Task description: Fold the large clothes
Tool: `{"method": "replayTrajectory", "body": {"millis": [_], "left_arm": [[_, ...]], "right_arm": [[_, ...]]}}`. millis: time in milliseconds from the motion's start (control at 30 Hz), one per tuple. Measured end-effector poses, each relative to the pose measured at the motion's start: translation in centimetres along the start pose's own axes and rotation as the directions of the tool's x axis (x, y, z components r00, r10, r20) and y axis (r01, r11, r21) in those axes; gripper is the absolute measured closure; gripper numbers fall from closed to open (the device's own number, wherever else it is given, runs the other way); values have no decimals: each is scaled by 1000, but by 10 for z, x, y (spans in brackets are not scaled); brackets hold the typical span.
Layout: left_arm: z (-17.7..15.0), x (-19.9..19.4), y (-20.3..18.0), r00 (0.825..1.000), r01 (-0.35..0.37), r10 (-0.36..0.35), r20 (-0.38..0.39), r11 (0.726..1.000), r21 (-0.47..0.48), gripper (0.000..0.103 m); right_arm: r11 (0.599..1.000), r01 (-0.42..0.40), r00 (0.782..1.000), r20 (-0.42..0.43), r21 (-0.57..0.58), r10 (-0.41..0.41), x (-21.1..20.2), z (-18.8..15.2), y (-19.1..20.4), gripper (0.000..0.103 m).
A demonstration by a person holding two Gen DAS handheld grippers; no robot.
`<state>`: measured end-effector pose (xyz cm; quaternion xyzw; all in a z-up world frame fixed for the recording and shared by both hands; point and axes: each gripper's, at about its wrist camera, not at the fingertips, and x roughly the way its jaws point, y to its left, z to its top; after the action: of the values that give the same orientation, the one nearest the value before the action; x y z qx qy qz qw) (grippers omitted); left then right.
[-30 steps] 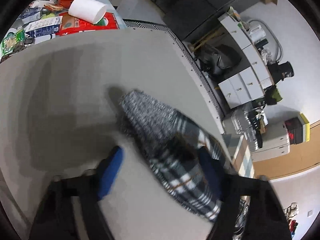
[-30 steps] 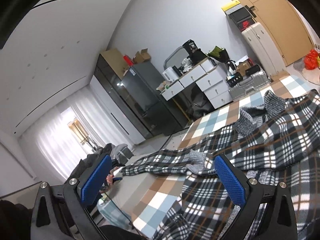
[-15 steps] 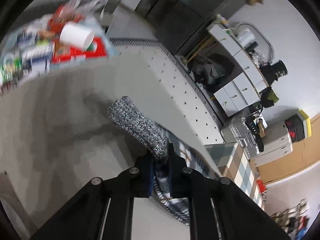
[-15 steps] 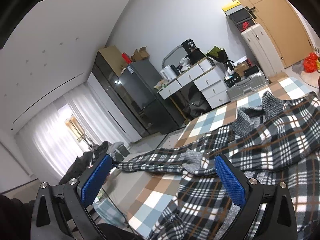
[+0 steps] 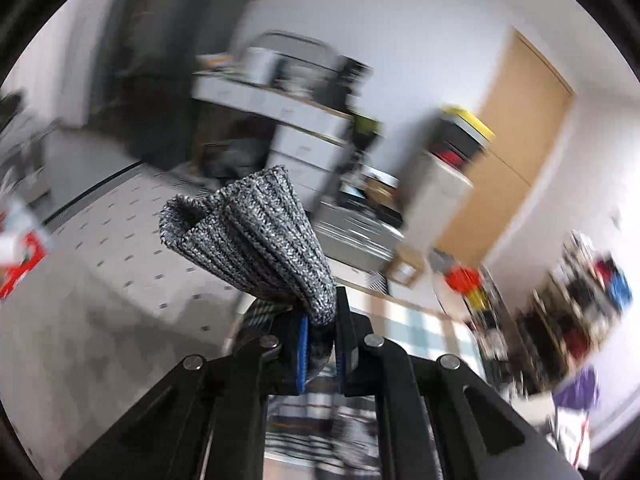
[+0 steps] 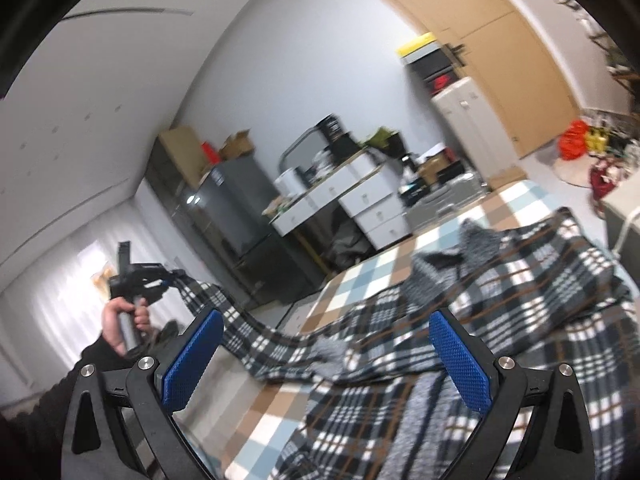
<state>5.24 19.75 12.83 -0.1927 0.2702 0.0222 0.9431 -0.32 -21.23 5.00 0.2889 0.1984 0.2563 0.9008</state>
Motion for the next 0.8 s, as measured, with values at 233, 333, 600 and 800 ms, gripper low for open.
{"method": "replayTrajectory", "body": {"millis": [233,333,600,800], "left_arm": [[-50,45,-153,974,212,-185,-134,949,233,97],[-85,80,-201,953,270,-216,-215,925,266,97],[-180,169,-276,865,386,-264,-426,893,231,98],[-230,201,-299,832,406,-267,-487,890,207,98]], "right_arm": [[985,105,988,95,135,-119,-30,17,-32,0],[970,182,961,177,162,-210,-54,29,-47,0],[948,234,885,356,216,-299,-112,46,-75,0],[950,148,862,434,274,-260,-136,46,-86,0]]}}
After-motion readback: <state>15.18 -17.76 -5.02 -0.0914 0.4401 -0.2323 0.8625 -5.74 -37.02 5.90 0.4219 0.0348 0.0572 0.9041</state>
